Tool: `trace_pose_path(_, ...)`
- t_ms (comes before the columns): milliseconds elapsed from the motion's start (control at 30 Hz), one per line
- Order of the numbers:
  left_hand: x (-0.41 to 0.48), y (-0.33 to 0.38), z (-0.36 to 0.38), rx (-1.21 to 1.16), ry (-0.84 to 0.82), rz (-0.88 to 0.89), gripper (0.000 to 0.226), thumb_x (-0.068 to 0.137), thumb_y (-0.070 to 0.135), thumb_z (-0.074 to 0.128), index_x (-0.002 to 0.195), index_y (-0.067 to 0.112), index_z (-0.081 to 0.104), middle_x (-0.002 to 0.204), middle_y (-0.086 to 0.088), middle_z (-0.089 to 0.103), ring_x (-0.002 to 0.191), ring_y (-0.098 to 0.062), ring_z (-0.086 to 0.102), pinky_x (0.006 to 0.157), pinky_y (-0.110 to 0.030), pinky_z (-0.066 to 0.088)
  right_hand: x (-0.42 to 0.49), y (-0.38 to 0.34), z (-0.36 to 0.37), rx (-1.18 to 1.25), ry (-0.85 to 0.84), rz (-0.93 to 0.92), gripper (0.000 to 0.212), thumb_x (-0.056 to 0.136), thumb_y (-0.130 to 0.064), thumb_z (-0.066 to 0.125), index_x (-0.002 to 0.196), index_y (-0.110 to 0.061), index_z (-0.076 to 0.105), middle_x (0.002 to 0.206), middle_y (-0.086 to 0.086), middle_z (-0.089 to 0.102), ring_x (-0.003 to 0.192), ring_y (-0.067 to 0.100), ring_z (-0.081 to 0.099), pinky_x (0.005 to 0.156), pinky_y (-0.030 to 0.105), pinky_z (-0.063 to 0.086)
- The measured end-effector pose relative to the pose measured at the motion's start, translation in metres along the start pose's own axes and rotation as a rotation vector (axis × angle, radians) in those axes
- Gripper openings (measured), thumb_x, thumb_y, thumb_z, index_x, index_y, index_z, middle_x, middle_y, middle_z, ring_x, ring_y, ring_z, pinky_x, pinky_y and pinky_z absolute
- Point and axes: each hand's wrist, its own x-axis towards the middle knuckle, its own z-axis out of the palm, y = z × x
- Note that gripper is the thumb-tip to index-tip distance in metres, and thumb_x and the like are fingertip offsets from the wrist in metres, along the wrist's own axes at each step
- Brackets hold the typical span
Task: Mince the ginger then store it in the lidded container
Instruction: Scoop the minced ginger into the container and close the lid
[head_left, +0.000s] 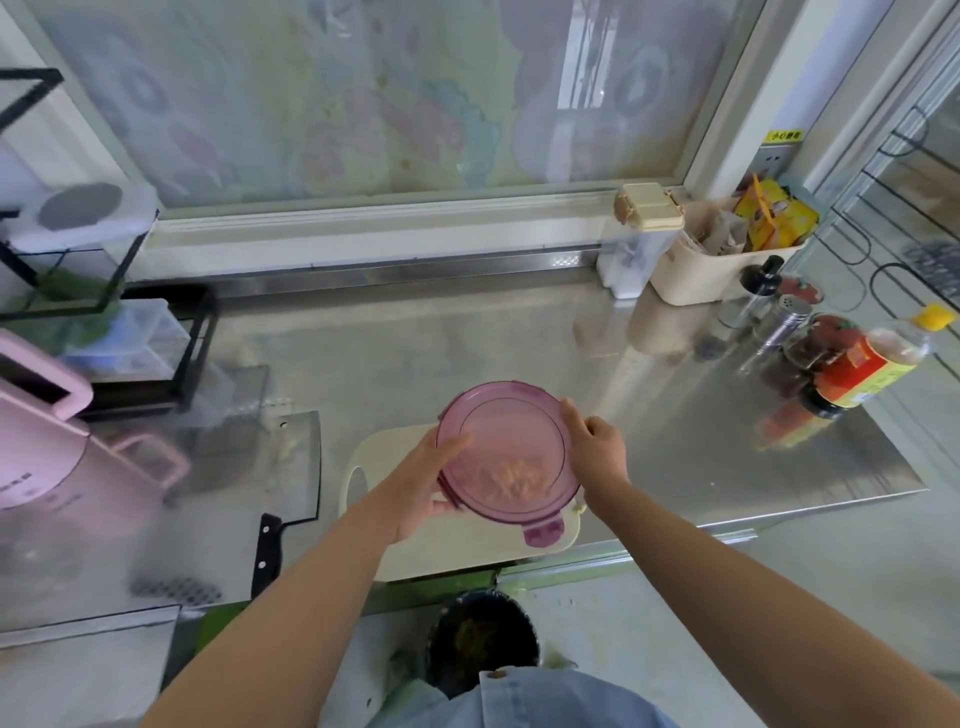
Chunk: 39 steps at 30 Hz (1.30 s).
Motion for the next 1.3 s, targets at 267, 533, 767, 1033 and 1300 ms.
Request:
trace_pose_path(267,0.003,0.000,-0.007,-0.110,0.194,0.064,0.041,0.086,0.021,0.068,0.122,0.008,0.054,0.097,-0.007,0.068,0.091,-0.022,0.062,0.086,-0.042,0.049,-0.006,-0.003,0.011,0.022,-0.010,0.058,0.044,0.093,-0.047,0.043,0.080,-0.006,0.051,0.075,0.010,0.051,0.066,0.026,0.049,0.059,0.034,0.041)
trace_pose_path(533,0.005,0.005,-0.008,0.052,0.093,0.068,0.028,0.086,0.015,0.069,0.114,0.012,0.067,0.095,-0.004,0.072,0.083,-0.017,0.065,0.090,-0.044,0.052,0.003,-0.008,0.021,-0.339,-0.067,-0.166,0.049,0.098,-0.042,0.044,0.059,-0.014,0.034,0.055,0.001,0.034,0.058,0.020,0.036,0.054,0.034,0.027)
trace_pose_path(767,0.006,0.009,-0.007,0.003,0.091,0.055,0.030,0.086,0.022,0.069,0.113,0.009,0.065,0.094,-0.005,0.069,0.084,-0.019,0.063,0.090,-0.042,0.052,0.009,0.001,0.015,-0.277,-0.107,0.006,0.056,0.098,-0.047,0.037,0.070,-0.001,0.054,0.068,0.011,0.051,0.066,0.025,0.047,0.062,0.033,0.037)
trace_pose_path(1033,0.009,-0.003,-0.013,0.084,-0.129,-0.058,0.077,0.057,0.045,0.083,0.125,0.038,0.049,0.120,-0.016,0.060,0.092,-0.025,0.051,0.075,-0.033,0.045,0.010,0.000,0.007,-0.085,0.043,0.073,0.042,0.097,-0.030,0.036,0.058,-0.014,0.033,0.059,0.004,0.034,0.058,0.019,0.032,0.059,0.033,0.030)
trace_pose_path(1300,0.010,-0.002,0.000,0.277,-0.078,-0.051,0.058,0.078,0.017,0.076,0.128,0.032,0.049,0.098,-0.003,0.068,0.071,-0.014,0.062,0.045,-0.019,0.042,0.015,-0.014,0.000,-0.316,-0.134,-0.208,0.039,0.098,-0.032,0.041,0.068,-0.009,0.047,0.066,0.006,0.050,0.065,0.021,0.044,0.061,0.035,0.034)
